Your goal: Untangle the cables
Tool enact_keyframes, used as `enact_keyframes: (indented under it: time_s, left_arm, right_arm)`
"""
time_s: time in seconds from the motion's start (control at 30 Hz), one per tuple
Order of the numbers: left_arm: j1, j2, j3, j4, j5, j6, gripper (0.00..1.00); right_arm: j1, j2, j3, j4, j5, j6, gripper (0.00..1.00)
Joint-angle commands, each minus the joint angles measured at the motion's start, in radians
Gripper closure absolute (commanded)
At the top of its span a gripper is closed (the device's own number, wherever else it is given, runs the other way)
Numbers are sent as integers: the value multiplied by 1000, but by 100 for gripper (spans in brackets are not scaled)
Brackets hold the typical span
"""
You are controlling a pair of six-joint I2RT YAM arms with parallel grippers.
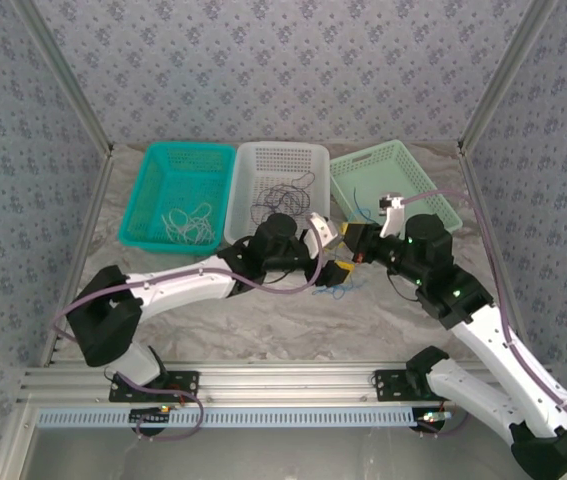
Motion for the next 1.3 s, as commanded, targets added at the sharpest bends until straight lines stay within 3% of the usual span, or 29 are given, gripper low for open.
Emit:
enact_keyframes:
  time_s: [0.0, 0.07, 0.27, 0.57, 1.0, 1.27]
  left_arm:
    - [-15, 61, 77, -21, 29, 31, 48]
    - [-16, 103, 110, -91, 30, 23, 60]
    - [-18, 183, 141, -255, 31, 27, 71]
    - [-22, 148, 18, -269, -31, 11, 71]
    - [-24, 93, -40, -254, -62, 3, 71]
    - [-24, 42, -46, -268, -117, 2, 62]
  right_arm:
    - [8, -19, 53, 8, -63, 42, 100]
    - [-1, -23, 83, -4, -71, 65, 100]
    - [-55, -14, 204, -96, -106, 41, 100]
    - [-186, 7, 357, -189, -125, 4, 100]
    - [-237, 20, 397, -211, -140, 2, 100]
    - [-275, 95, 399, -316, 11, -138, 100]
